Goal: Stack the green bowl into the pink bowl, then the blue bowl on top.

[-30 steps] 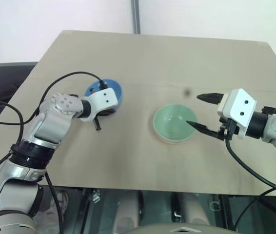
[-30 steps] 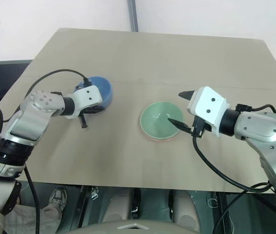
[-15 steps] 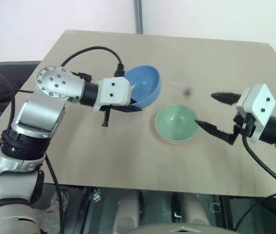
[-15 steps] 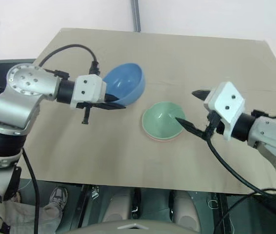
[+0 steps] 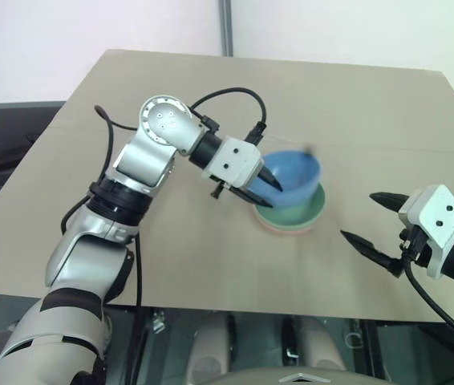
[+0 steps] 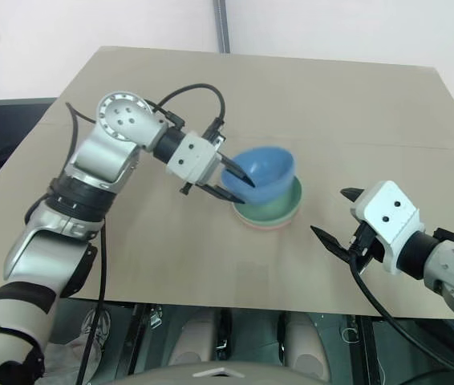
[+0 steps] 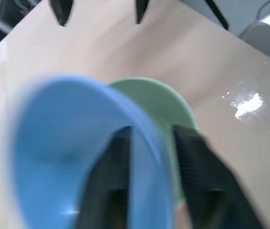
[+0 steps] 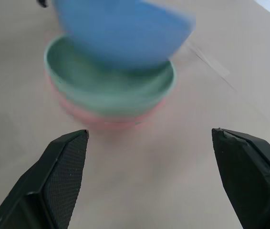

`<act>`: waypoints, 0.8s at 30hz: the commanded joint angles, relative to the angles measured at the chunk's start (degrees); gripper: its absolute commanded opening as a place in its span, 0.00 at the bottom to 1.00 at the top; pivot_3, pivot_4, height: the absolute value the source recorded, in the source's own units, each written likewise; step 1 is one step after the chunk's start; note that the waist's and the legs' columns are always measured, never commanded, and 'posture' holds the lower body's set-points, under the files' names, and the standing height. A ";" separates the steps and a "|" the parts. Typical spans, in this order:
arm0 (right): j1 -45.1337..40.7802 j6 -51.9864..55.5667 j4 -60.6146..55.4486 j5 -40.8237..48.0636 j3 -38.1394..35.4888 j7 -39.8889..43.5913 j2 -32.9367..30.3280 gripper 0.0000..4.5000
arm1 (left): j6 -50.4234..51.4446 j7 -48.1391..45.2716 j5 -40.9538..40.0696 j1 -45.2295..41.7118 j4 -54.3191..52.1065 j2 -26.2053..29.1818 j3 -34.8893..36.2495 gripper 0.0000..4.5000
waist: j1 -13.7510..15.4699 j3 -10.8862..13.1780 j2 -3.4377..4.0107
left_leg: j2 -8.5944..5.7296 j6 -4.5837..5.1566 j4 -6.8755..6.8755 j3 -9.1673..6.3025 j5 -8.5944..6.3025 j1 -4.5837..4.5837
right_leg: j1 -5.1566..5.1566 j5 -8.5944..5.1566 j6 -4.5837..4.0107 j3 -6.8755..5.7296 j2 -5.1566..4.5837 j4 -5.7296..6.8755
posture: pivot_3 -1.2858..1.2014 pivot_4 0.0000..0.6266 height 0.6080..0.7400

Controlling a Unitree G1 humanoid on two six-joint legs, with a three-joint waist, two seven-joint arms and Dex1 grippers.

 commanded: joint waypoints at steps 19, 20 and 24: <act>-2.35 -9.69 3.80 -0.26 7.99 -4.44 -2.66 1.00 | 30.94 20.32 -7.40 5.40 -7.62 3.76 19.70 0.99 | -0.19 0.00 0.00 | 0.02 -0.01 0.22 -0.71 0.01 -0.27 | -0.04 0.00 0.04 -0.33 0.02 0.03 | 0.52 0.24 1.00; -2.93 -9.97 4.58 -0.39 8.45 -3.44 -2.57 1.00 | 32.08 23.54 -7.18 6.85 -8.79 3.51 21.06 0.99 | -0.05 0.00 0.00 | 0.01 -0.01 0.24 -0.71 0.01 -0.31 | -0.04 0.00 0.05 -0.35 0.01 0.01 | 0.52 0.24 1.00; -5.99 -11.99 8.52 -4.51 10.09 -1.83 -2.25 1.00 | 35.42 29.83 -13.06 12.34 -12.52 0.49 27.75 0.99 | -0.01 0.00 -0.01 | -0.02 -0.01 0.28 -0.74 0.01 -0.34 | -0.04 0.01 0.05 -0.38 -0.04 0.01 | 0.52 0.24 1.00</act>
